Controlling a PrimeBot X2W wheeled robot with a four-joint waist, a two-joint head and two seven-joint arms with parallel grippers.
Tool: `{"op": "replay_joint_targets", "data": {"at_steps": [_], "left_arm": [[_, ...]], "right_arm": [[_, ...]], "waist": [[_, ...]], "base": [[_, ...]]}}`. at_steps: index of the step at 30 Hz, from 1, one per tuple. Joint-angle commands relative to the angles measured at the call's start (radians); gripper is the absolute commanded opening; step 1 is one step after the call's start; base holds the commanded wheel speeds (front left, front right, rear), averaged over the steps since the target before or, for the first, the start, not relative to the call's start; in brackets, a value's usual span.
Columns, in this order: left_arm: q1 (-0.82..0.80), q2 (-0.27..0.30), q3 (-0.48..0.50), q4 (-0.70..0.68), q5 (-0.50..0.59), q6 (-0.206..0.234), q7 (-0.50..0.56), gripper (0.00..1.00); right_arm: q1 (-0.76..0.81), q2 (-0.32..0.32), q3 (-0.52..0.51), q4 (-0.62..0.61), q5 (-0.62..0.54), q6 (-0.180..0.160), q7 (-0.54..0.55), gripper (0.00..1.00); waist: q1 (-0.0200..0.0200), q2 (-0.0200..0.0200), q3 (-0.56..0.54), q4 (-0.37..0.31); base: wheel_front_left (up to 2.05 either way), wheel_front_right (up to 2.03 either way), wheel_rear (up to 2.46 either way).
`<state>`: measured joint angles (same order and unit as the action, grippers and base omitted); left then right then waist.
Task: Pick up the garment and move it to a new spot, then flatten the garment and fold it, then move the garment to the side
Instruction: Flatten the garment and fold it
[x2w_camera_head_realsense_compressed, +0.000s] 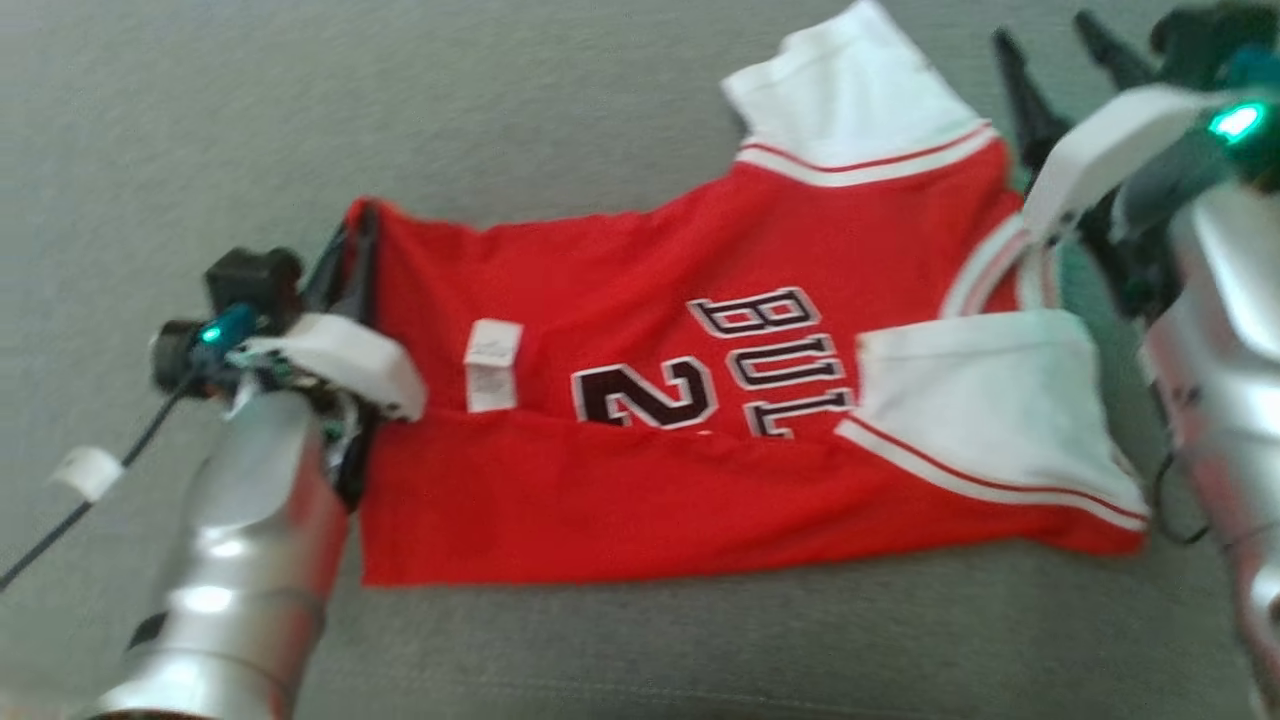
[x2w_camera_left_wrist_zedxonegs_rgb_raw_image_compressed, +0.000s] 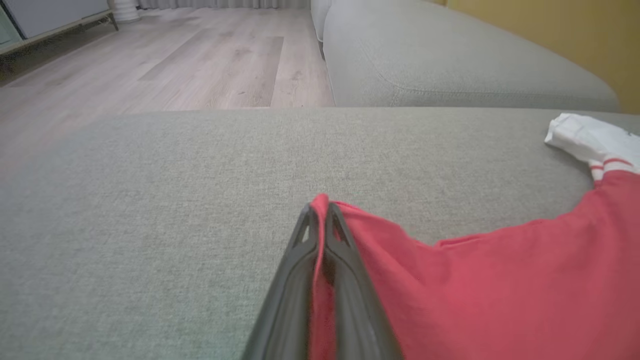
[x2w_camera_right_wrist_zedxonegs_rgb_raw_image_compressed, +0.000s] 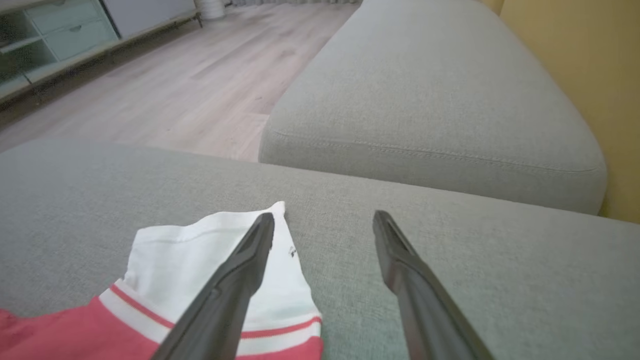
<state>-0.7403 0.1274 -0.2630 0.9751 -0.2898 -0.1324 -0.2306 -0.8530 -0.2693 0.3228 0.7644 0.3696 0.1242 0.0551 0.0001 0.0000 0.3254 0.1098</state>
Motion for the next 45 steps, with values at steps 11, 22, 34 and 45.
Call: {"op": "replay_joint_targets", "data": {"at_steps": [11, 22, 34, 45], "left_arm": [[-0.077, -0.045, -0.134, -0.121, -0.079, 0.002, -0.03, 0.0], [-0.084, -0.066, -0.195, -0.155, -0.127, 0.002, -0.031, 0.0], [-0.084, -0.026, -0.116, -0.212, -0.097, 0.019, -0.031, 0.0], [-0.079, 0.033, -0.024, -0.273, -0.032, 0.026, -0.031, 0.0]], "right_arm": [[-0.229, -0.076, 0.066, 0.181, -0.031, 0.007, 0.169, 1.0], [-0.281, -0.076, 0.097, 0.324, -0.085, 0.007, 0.157, 0.23], [-0.322, -0.054, 0.028, 0.375, -0.141, 0.007, -0.148, 0.0], [-0.339, -0.027, -0.104, 0.419, -0.153, 0.007, -0.311, 0.0]], "waist": [[-0.0001, 0.0, 0.102, 0.222], [-0.0001, 0.0, 0.123, 0.253], [-0.0001, 0.0, 0.112, 0.18], [-0.0001, 0.0, 0.062, 0.057]], "base": [[0.0, 0.0, 0.0], [0.0, 0.0, 0.0], [0.0, 0.0, 0.0], [0.0, 0.0, 0.0]]}}
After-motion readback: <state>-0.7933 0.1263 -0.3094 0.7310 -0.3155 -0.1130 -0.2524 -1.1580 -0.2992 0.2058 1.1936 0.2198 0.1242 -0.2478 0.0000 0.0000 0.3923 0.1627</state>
